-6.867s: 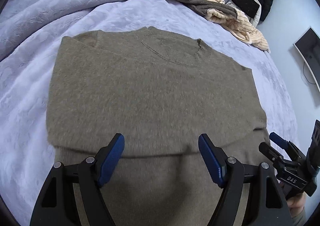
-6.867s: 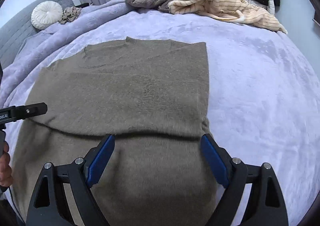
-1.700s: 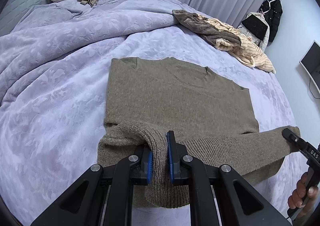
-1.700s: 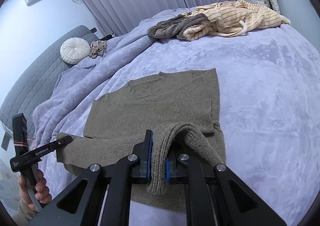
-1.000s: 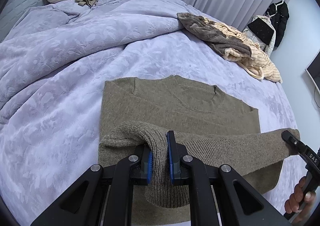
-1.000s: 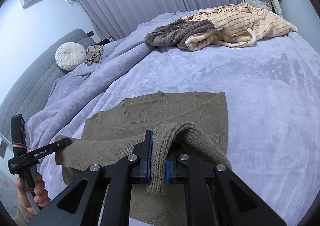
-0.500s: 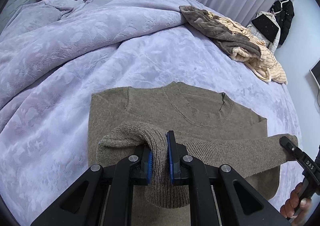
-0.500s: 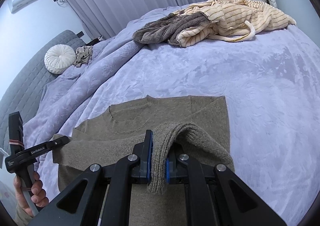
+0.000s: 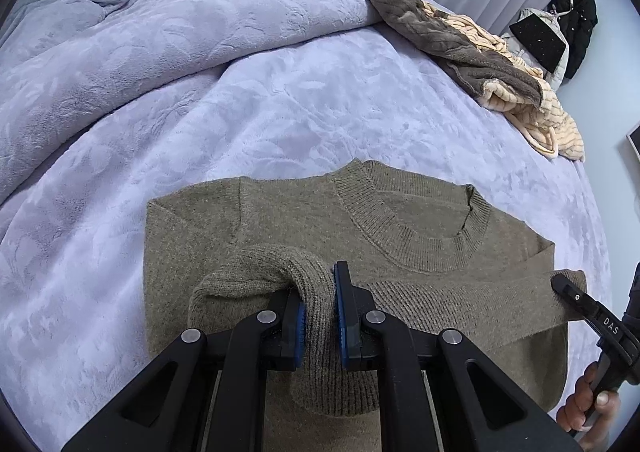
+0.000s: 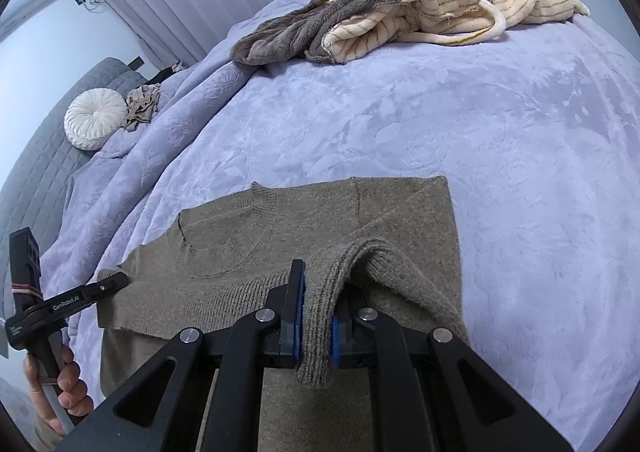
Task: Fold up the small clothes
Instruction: 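Lift the hem with both tools and carry it over the body toward the collar, then lay the hem down near the collar and open both tools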
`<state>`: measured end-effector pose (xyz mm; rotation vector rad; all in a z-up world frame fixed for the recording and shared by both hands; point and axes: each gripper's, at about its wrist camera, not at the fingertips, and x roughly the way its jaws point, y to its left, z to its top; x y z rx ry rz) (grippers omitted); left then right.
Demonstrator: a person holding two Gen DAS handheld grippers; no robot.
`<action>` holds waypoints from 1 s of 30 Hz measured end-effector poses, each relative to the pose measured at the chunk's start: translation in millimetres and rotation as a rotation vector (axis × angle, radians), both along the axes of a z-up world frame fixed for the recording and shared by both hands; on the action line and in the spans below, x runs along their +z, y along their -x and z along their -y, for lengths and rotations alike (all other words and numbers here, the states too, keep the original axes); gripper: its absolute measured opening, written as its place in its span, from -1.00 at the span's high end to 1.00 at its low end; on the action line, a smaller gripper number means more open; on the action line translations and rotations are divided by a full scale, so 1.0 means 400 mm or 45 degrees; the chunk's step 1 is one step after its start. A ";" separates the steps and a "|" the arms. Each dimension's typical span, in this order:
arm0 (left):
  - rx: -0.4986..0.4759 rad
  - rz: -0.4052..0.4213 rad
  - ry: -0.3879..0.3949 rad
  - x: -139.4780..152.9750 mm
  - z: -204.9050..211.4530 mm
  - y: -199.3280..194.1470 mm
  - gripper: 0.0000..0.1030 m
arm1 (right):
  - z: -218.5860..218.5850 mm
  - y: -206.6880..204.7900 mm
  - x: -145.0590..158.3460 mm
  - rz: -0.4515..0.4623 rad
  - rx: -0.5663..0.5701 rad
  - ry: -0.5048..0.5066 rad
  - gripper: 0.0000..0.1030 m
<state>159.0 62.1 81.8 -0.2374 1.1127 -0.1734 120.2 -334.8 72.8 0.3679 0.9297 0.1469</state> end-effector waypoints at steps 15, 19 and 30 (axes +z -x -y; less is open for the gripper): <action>-0.029 -0.096 0.070 -0.078 -0.002 -0.065 0.68 | 0.030 -0.059 -0.064 -0.090 -0.013 -0.097 0.74; -0.039 -0.138 0.310 -0.078 -0.032 -0.068 -0.15 | 0.033 -0.059 -0.062 -0.094 -0.010 -0.119 0.70; 0.040 -0.144 0.397 -0.066 -0.057 -0.091 -0.18 | 0.038 -0.067 -0.007 -0.022 -0.035 -0.119 -0.21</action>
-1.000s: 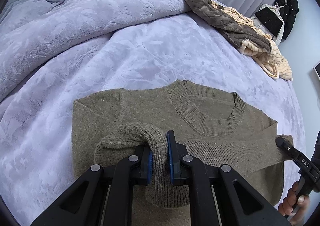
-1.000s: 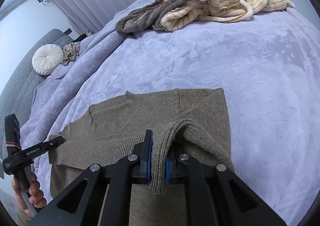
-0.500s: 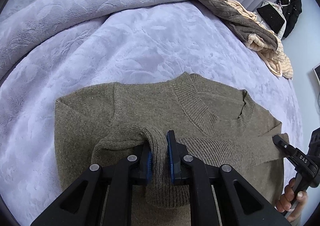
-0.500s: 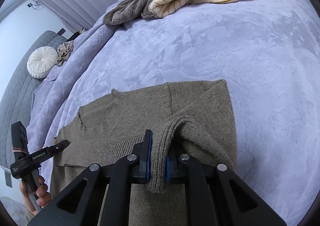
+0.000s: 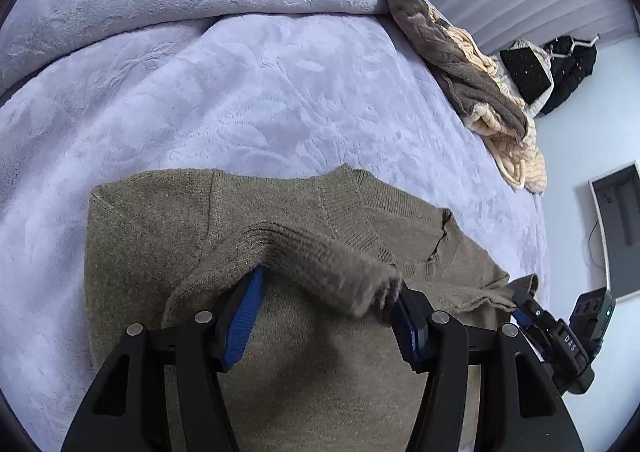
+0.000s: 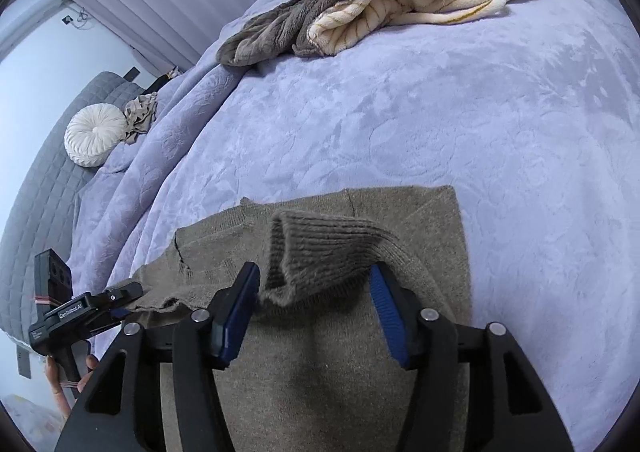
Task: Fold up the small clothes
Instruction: 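Lay the hem down near the collar and open both tools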
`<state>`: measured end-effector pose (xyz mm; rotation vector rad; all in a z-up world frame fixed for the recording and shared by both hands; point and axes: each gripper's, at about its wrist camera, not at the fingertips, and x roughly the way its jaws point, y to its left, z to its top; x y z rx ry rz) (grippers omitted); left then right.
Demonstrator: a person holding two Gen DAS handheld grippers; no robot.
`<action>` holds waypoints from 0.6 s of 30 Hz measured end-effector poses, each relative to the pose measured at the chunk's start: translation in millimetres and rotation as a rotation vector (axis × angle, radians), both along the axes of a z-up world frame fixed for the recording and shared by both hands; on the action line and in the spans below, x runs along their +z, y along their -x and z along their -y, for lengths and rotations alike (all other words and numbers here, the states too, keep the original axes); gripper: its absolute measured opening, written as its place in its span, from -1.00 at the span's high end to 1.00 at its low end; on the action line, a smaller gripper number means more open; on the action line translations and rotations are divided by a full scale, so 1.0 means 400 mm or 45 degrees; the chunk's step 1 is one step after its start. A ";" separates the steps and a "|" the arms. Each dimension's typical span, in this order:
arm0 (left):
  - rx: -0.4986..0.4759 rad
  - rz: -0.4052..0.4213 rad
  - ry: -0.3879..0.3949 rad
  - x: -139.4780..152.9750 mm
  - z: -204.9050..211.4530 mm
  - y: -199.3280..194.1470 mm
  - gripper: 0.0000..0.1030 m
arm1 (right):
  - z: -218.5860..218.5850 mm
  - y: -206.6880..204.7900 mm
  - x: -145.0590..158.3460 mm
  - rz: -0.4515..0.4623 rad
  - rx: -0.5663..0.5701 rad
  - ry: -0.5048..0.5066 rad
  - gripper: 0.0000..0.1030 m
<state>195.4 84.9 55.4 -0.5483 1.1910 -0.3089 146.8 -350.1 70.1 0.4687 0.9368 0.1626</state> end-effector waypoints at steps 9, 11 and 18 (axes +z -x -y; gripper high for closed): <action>0.080 0.104 0.024 0.078 -0.031 0.036 -0.18 | -0.002 0.015 0.041 0.072 -0.025 0.124 -0.22; 0.102 0.152 0.003 0.108 -0.041 0.046 -0.18 | -0.010 0.016 0.047 0.086 -0.006 0.175 -0.22; -0.147 0.210 -0.291 0.093 0.105 0.032 -0.18 | -0.117 -0.036 0.017 0.071 0.171 0.455 -0.22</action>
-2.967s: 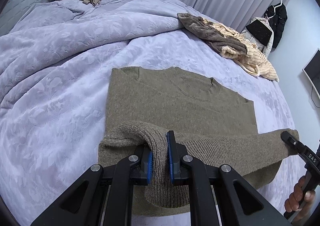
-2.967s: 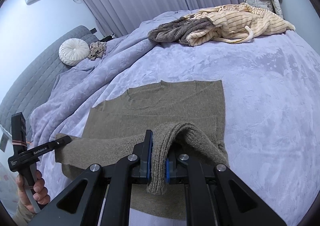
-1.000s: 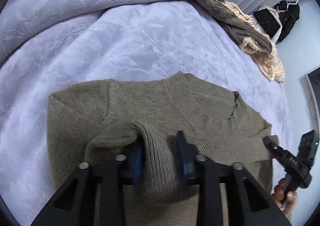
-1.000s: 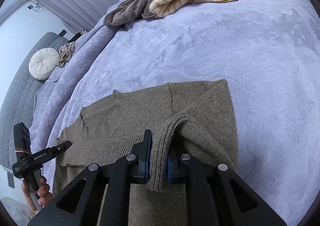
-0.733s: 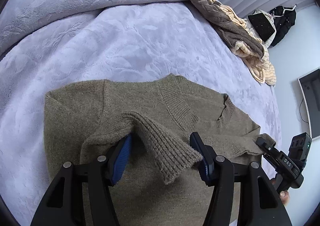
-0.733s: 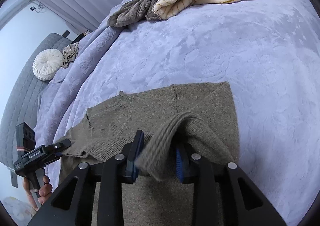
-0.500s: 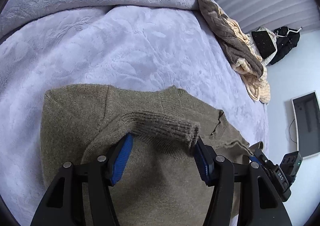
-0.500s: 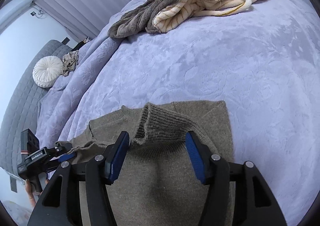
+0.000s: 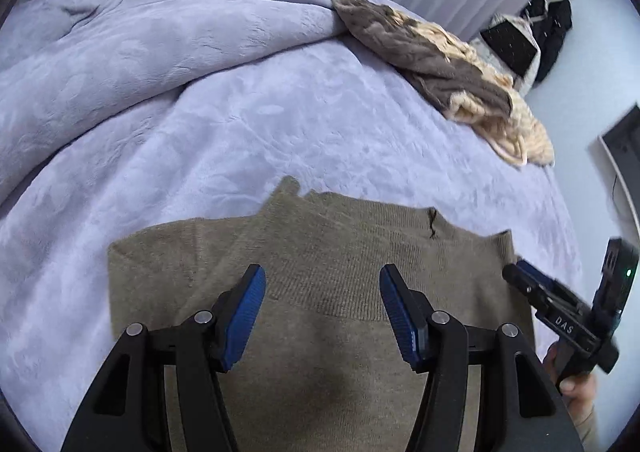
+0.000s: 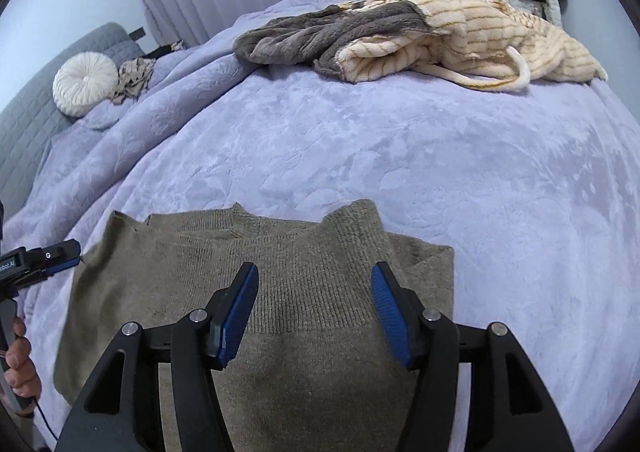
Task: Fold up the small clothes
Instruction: 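Lay the hem down near the collar and open both tools, then withdraw both tools and move them to the side edge of the folded sweater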
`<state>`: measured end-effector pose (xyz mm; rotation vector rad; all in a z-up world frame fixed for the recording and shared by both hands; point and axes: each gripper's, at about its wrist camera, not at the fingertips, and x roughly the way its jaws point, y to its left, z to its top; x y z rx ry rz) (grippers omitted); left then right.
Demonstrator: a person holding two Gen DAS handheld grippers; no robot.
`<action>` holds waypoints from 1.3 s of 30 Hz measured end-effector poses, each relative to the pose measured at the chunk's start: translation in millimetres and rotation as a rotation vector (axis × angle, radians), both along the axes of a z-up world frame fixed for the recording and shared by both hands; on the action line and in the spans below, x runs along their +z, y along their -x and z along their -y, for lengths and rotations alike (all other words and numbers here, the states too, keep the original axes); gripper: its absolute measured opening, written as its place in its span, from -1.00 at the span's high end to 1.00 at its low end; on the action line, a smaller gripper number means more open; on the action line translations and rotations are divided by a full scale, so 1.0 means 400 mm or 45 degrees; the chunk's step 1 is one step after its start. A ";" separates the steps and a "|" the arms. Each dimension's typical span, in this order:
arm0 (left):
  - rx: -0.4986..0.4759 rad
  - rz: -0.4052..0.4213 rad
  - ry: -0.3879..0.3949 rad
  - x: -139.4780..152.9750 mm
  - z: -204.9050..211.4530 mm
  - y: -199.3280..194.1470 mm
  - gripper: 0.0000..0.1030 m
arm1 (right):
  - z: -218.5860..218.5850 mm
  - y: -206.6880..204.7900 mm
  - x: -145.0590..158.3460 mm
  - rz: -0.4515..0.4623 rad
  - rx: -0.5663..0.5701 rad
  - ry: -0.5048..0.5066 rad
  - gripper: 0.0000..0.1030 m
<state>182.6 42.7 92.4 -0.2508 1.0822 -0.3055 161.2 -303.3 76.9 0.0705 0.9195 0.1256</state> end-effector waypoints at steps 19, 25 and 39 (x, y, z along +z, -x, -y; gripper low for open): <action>-0.087 0.077 -0.492 -0.073 0.086 0.193 -0.18 | -0.105 0.139 -0.021 -0.035 0.086 0.178 -0.39; -0.092 0.093 -0.483 -0.093 0.010 0.306 -0.19 | -0.105 0.258 -0.098 -0.054 0.120 0.375 -0.48; 0.002 0.014 -0.336 -0.109 -0.006 0.428 -0.19 | -0.133 0.413 -0.117 -0.109 0.041 0.337 -0.53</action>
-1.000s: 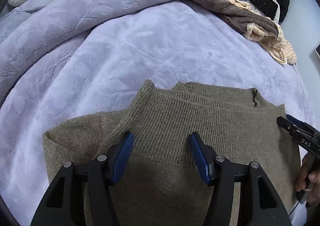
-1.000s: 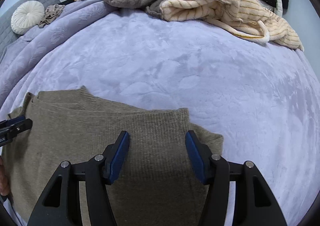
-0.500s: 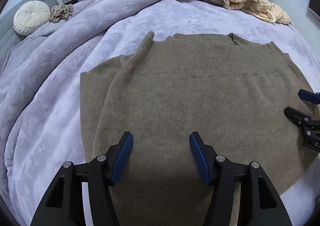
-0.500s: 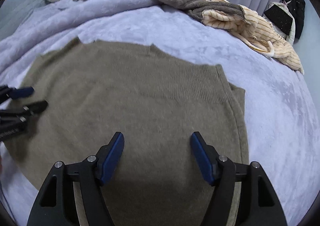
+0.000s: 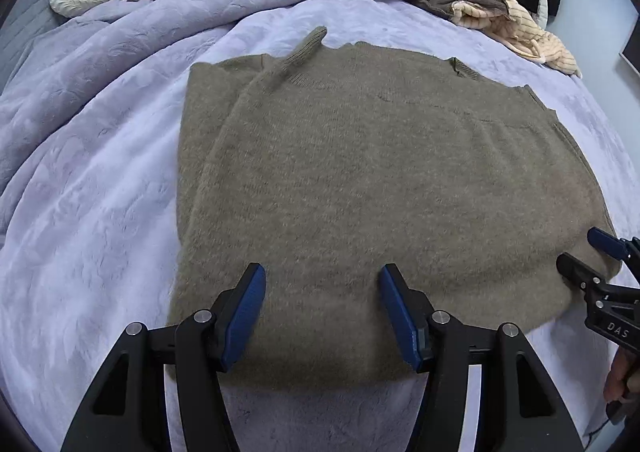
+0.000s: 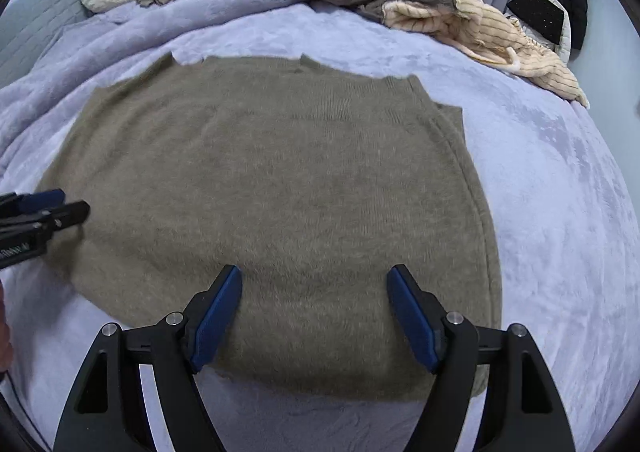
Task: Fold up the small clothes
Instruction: 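Withdraw both tools and move them to the side edge of the folded sweater, then close the left tool, then the right tool, on the sweater's side edge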
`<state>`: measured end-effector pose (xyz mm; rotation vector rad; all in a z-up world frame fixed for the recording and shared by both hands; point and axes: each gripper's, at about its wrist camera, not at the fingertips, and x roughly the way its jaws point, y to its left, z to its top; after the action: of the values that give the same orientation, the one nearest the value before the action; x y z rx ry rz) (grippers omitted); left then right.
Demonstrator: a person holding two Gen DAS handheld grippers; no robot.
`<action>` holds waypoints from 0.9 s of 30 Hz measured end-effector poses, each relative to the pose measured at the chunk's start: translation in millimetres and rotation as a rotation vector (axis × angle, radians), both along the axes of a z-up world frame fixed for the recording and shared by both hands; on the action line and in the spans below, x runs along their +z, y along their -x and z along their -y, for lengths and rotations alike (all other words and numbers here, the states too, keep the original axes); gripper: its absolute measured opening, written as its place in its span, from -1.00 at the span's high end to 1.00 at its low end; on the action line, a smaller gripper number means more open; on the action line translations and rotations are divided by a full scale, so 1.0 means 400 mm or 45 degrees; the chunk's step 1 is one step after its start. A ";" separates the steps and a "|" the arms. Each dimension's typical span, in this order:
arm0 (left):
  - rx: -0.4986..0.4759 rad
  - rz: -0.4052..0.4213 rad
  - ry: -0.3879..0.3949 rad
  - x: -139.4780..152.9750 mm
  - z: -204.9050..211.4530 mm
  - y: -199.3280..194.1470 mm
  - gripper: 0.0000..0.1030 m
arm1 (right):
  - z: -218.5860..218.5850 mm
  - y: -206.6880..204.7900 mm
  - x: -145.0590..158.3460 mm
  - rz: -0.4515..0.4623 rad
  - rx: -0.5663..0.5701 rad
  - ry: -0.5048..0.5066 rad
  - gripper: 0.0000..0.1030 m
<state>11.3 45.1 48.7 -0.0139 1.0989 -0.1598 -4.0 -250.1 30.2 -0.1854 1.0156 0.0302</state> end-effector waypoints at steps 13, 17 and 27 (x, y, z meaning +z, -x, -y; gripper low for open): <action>0.292 -0.166 0.578 -0.047 -0.279 0.044 -0.19 | 0.075 0.145 0.096 0.088 -0.084 -0.151 -0.55; 0.268 -0.177 0.792 -0.088 -0.270 -0.013 -0.19 | 0.018 0.124 0.103 0.081 -0.028 -0.141 -0.55; 0.148 -0.180 1.017 -0.137 -0.226 -0.090 0.52 | -0.099 0.009 0.138 0.047 0.057 -0.187 -0.55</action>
<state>47.3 135.6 -6.2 -0.8118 1.1100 -0.4894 -7.6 -210.6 85.5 -0.0741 0.9681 0.1414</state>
